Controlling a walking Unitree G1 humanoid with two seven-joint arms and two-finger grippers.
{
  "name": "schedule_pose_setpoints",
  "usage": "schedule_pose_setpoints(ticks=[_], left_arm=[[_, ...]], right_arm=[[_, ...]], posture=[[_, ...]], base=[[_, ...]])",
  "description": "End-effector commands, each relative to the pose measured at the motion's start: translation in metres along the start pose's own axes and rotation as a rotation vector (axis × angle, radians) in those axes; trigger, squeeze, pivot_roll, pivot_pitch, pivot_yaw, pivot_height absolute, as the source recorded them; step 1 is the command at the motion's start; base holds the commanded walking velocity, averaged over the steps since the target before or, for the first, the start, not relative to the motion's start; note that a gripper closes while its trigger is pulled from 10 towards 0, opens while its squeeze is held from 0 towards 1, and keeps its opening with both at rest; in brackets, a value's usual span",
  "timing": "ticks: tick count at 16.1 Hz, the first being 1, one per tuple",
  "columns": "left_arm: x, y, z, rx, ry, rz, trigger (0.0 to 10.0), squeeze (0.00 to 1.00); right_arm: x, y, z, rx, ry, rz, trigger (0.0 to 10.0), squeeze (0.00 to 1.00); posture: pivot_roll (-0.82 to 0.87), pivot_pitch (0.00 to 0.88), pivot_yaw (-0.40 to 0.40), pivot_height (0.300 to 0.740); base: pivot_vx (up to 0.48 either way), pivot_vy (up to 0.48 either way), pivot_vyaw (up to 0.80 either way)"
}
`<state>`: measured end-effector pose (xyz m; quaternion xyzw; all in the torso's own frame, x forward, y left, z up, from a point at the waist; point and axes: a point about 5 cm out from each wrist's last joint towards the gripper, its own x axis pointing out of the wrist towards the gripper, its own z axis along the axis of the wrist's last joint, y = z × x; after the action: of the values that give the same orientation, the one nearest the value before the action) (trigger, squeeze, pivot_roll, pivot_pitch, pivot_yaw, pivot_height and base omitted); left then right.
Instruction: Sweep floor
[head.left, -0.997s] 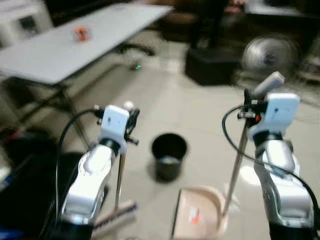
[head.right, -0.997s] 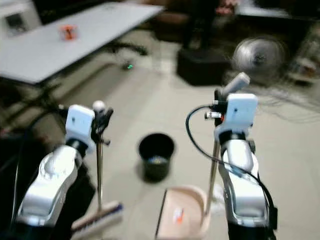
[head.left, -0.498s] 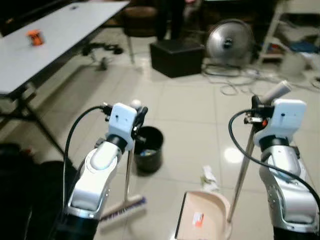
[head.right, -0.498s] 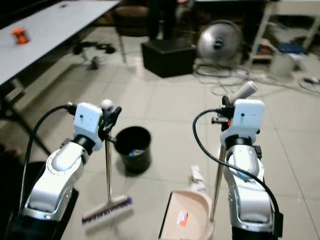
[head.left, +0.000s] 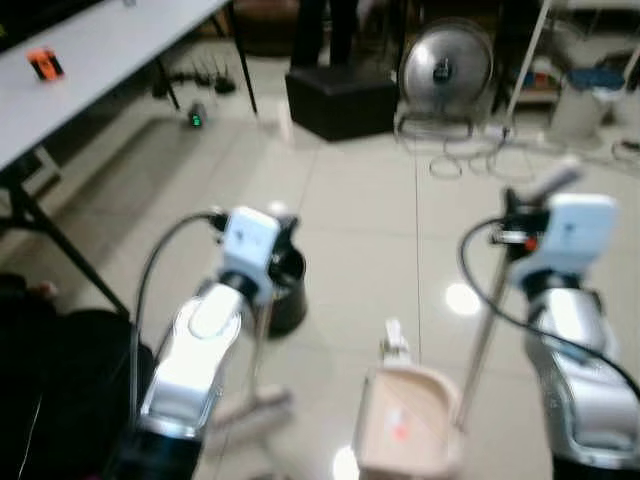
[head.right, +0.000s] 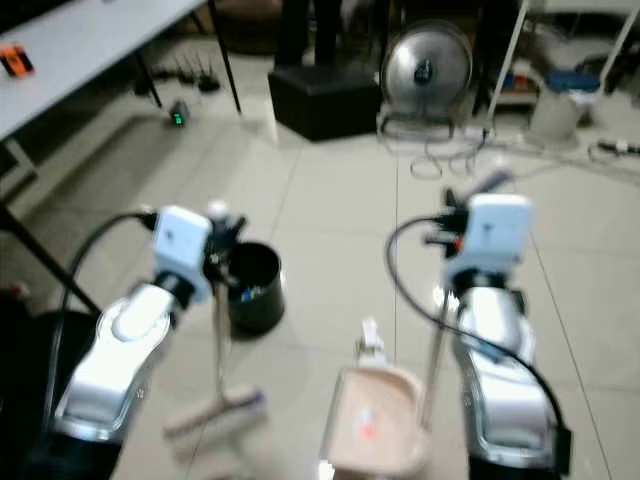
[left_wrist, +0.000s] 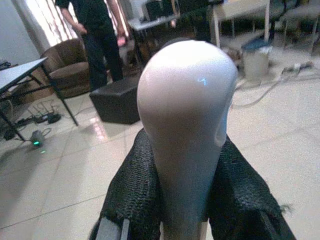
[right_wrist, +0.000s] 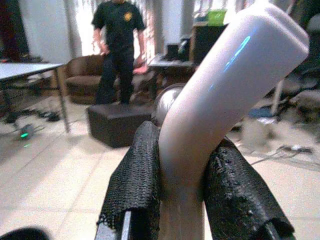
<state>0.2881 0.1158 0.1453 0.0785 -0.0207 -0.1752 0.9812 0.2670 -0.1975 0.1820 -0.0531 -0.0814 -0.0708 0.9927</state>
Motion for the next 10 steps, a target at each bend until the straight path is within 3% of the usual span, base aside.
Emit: schedule_pose_setpoints(ticks=[1,3,4,10], left_arm=[[0.000,0.011,0.006,-0.004,-0.015,0.041,10.0,0.00],[0.001,0.013,0.008,-0.006,-0.030,0.050,10.0,0.00],[0.001,0.014,0.010,0.007,-0.049,0.051,10.0,0.00],[0.004,0.015,0.016,0.042,-0.089,0.053,10.0,0.00]], right_arm=[[0.001,0.004,0.009,0.012,-0.034,0.008,10.0,0.00],[0.000,0.004,0.008,0.023,-0.032,0.001,10.0,0.00],[0.000,0.002,0.007,0.030,-0.021,-0.014,10.0,0.00],[-0.001,-0.001,0.006,0.050,-0.010,-0.050,10.0,0.00]], posture=[[-0.05,0.007,0.069,0.740],[-0.05,0.005,0.069,0.740],[-0.05,0.000,0.071,0.740],[-0.05,0.000,0.074,0.740]], base=[[0.000,0.480,0.00],[0.000,0.480,0.00],[0.000,0.000,-0.45],[0.045,0.000,-0.80]])
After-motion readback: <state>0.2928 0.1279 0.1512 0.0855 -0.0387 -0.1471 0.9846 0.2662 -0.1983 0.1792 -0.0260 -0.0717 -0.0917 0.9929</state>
